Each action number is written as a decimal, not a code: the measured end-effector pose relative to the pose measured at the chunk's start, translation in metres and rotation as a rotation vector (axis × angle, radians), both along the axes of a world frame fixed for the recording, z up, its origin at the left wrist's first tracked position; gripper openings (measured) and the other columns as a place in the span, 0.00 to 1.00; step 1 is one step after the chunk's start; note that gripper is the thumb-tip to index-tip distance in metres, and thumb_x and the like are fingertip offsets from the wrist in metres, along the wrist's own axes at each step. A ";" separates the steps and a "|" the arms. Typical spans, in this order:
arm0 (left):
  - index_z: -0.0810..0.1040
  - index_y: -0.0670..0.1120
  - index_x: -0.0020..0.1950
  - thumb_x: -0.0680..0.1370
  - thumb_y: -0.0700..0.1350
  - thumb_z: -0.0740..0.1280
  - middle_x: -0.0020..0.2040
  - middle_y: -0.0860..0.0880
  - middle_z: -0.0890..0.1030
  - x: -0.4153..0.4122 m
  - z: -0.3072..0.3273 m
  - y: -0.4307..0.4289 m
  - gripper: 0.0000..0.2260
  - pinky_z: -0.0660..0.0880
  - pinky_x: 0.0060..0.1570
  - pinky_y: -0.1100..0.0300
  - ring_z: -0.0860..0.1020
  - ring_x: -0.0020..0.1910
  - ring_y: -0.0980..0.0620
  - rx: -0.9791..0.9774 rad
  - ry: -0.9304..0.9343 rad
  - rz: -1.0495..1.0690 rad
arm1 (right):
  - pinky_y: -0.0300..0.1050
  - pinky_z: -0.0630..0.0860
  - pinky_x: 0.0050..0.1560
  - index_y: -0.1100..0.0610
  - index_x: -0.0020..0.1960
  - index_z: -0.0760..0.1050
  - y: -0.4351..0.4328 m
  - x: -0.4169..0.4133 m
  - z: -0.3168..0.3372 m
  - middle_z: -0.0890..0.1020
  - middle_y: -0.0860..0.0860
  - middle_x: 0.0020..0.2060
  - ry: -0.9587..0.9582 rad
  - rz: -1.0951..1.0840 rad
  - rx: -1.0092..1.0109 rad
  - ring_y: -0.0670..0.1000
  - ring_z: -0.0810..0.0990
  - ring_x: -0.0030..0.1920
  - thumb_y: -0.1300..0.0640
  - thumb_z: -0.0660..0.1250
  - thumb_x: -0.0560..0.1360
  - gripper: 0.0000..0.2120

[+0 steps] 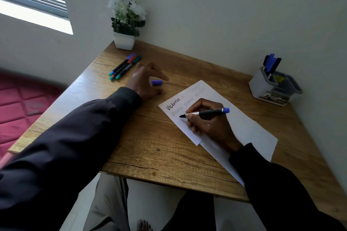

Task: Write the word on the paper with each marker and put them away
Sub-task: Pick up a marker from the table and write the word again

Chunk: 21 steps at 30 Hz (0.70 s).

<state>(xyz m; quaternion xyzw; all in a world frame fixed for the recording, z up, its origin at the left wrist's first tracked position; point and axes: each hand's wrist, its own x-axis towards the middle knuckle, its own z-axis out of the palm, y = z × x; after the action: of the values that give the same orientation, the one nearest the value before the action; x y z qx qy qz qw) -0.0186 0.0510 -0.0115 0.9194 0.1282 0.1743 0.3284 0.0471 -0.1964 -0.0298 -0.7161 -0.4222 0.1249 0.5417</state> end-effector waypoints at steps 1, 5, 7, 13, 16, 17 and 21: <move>0.83 0.51 0.56 0.71 0.44 0.77 0.63 0.50 0.73 0.001 -0.002 0.003 0.15 0.73 0.57 0.53 0.69 0.62 0.49 -0.017 -0.021 0.079 | 0.43 0.76 0.28 0.68 0.47 0.78 0.000 0.000 0.000 0.84 0.59 0.34 0.000 -0.001 -0.004 0.57 0.82 0.28 0.67 0.71 0.77 0.04; 0.82 0.47 0.57 0.72 0.43 0.76 0.56 0.48 0.78 0.005 -0.007 0.005 0.14 0.73 0.41 0.66 0.76 0.50 0.54 -0.018 0.027 0.145 | 0.45 0.77 0.28 0.68 0.47 0.78 0.000 0.000 0.000 0.84 0.59 0.34 0.014 -0.011 -0.015 0.57 0.82 0.28 0.68 0.71 0.77 0.03; 0.82 0.46 0.57 0.73 0.43 0.76 0.53 0.48 0.81 0.004 -0.006 0.005 0.13 0.73 0.39 0.68 0.77 0.47 0.55 -0.015 0.043 0.116 | 0.45 0.77 0.28 0.68 0.47 0.78 0.000 -0.001 0.000 0.84 0.59 0.34 0.002 -0.008 -0.011 0.57 0.82 0.28 0.68 0.71 0.77 0.03; 0.83 0.47 0.54 0.74 0.44 0.74 0.48 0.50 0.80 0.002 -0.001 0.000 0.10 0.72 0.38 0.66 0.75 0.42 0.58 -0.042 0.063 -0.019 | 0.44 0.77 0.27 0.68 0.45 0.78 0.001 -0.002 0.001 0.84 0.59 0.33 -0.025 -0.012 -0.021 0.56 0.82 0.28 0.67 0.72 0.77 0.05; 0.82 0.47 0.54 0.74 0.45 0.74 0.47 0.52 0.79 0.003 -0.001 -0.003 0.10 0.68 0.36 0.68 0.74 0.40 0.59 -0.061 0.074 -0.065 | 0.40 0.76 0.27 0.69 0.45 0.79 0.001 -0.003 0.001 0.84 0.58 0.32 -0.050 -0.006 -0.016 0.53 0.82 0.28 0.66 0.72 0.77 0.05; 0.82 0.46 0.55 0.74 0.45 0.74 0.46 0.53 0.79 0.002 -0.001 -0.003 0.10 0.68 0.36 0.68 0.74 0.40 0.60 -0.072 0.078 -0.072 | 0.40 0.76 0.28 0.69 0.45 0.79 0.002 -0.002 0.001 0.84 0.58 0.32 -0.058 -0.005 -0.015 0.53 0.82 0.28 0.66 0.72 0.77 0.05; 0.81 0.45 0.56 0.73 0.46 0.75 0.49 0.52 0.79 0.002 0.000 -0.004 0.14 0.69 0.36 0.68 0.75 0.41 0.59 -0.119 0.099 -0.105 | 0.39 0.77 0.29 0.69 0.45 0.79 0.001 0.000 -0.001 0.84 0.58 0.33 -0.074 -0.008 -0.013 0.52 0.83 0.28 0.66 0.72 0.77 0.06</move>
<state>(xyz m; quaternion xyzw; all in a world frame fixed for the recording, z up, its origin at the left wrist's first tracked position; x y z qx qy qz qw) -0.0165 0.0473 -0.0116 0.9112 0.1062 0.1032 0.3843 0.0469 -0.1952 -0.0304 -0.7254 -0.4383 0.0990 0.5214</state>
